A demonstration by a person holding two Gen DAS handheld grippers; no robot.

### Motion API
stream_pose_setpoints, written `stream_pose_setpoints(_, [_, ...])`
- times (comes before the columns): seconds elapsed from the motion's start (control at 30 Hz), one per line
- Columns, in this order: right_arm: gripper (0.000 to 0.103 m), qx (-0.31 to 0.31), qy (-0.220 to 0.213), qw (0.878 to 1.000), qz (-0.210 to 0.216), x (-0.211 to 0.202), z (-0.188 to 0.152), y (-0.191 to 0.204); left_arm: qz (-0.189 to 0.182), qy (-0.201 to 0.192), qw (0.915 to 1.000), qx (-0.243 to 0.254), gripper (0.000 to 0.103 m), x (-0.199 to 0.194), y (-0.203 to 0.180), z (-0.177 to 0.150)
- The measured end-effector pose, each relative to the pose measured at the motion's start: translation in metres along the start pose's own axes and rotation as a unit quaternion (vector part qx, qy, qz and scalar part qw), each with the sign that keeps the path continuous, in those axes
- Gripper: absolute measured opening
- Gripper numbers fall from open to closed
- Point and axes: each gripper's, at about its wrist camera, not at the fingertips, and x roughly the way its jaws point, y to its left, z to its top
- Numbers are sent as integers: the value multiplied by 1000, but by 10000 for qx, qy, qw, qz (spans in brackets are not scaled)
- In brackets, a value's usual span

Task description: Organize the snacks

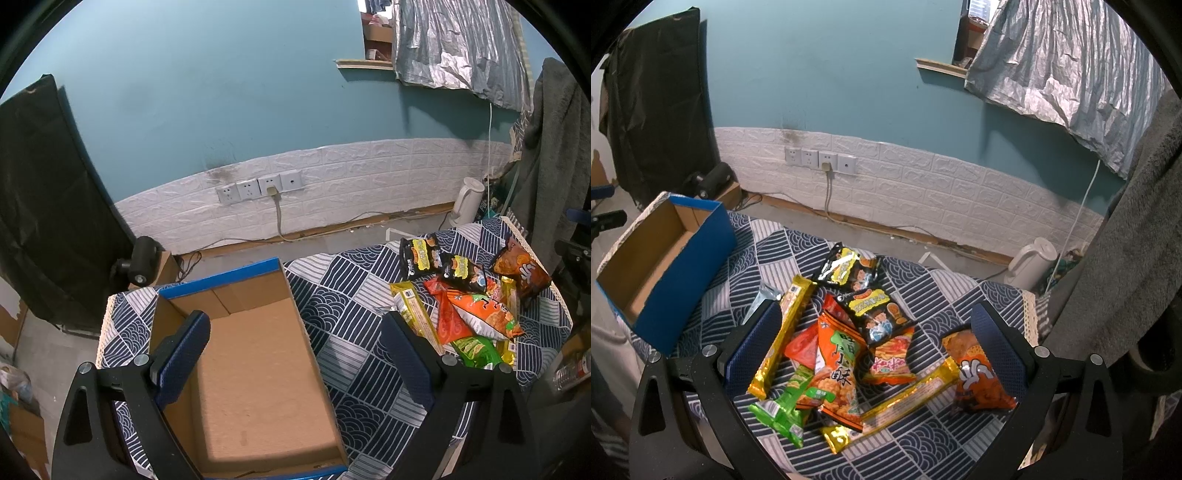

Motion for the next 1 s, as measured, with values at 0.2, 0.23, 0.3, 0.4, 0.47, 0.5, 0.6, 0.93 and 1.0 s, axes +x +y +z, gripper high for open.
stream_pose_setpoints(0.2, [101,8,-2,10000,5,-1,1,-1,-16,14,10000,-13,95,0,0,0])
stream_pose_setpoints(0.23, [101,10,2,10000,8,-2,1,-1,-14,16,10000,-10,95,1,1,0])
stream_pose_setpoints(0.3, [101,8,5,10000,7,-2,1,-1,-28,24,10000,-13,95,1,0,0])
stream_pose_setpoints(0.4, [101,5,7,10000,6,-1,-1,-1,-41,41,10000,-19,95,2,0,0])
stream_pose_setpoints(0.47, [101,6,6,10000,11,-2,1,-2,-51,45,10000,-22,95,2,0,-1])
stream_pose_setpoints(0.5, [101,6,8,10000,12,-2,1,-2,-53,48,10000,-23,95,2,0,0])
stream_pose_setpoints(0.6, [101,5,8,10000,10,-2,1,-2,-56,51,10000,-25,95,2,0,-1])
stream_pose_setpoints(0.93, [101,8,12,10000,10,-2,0,-2,-89,78,9999,-39,95,3,1,-2])
stream_pose_setpoints(1.0, [101,6,11,10000,8,-1,1,-1,-97,80,9999,-41,95,3,1,-2])
